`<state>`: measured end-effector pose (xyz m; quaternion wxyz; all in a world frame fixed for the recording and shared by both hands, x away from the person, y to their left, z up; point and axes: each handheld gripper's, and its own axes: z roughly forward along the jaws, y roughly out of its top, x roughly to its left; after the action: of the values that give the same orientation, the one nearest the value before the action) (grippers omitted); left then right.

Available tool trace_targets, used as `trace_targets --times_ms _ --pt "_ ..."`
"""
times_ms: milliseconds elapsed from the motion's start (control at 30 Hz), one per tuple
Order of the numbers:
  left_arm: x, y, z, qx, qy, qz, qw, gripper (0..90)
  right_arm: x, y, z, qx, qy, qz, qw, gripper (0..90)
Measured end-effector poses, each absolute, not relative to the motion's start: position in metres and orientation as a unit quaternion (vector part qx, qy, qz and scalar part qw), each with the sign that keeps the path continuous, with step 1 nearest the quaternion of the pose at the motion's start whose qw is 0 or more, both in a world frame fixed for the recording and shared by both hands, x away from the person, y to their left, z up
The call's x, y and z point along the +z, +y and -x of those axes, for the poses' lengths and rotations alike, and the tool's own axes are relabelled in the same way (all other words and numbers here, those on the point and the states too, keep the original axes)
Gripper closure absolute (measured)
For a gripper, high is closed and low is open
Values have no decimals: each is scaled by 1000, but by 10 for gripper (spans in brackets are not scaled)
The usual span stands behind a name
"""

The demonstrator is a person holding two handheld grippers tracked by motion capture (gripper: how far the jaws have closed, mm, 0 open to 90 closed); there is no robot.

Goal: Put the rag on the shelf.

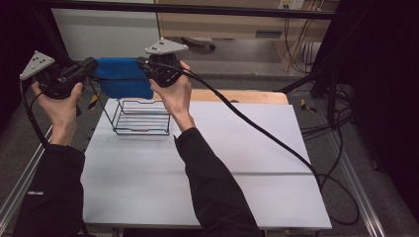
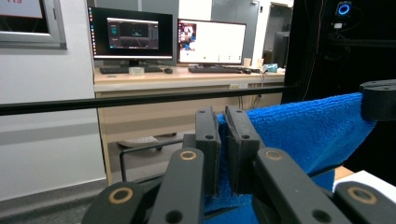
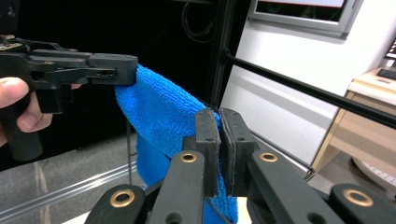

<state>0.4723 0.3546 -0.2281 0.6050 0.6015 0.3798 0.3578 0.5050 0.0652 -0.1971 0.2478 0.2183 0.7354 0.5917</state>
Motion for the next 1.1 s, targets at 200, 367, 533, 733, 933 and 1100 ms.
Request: trace_targets --times_ms 200,367,533,733,933,1100 --pt "-234 356 -472 347 388 -609 598 840 -200 67 -504 583 745 -220 240 867" --pt "-235 359 -469 336 390 -617 596 836 -201 67 -501 579 752 -217 229 867" --pt "-237 363 -465 322 396 -624 592 833 -203 69 -497 572 762 -216 213 867" --pt "-240 364 -461 315 396 -636 583 826 -207 70 -496 556 775 -226 198 866" --pt "-244 364 -460 306 399 -647 573 815 -216 66 -500 562 775 -229 175 866" --pt "-243 366 -459 297 405 -660 558 794 -220 69 -499 554 783 -222 175 865"
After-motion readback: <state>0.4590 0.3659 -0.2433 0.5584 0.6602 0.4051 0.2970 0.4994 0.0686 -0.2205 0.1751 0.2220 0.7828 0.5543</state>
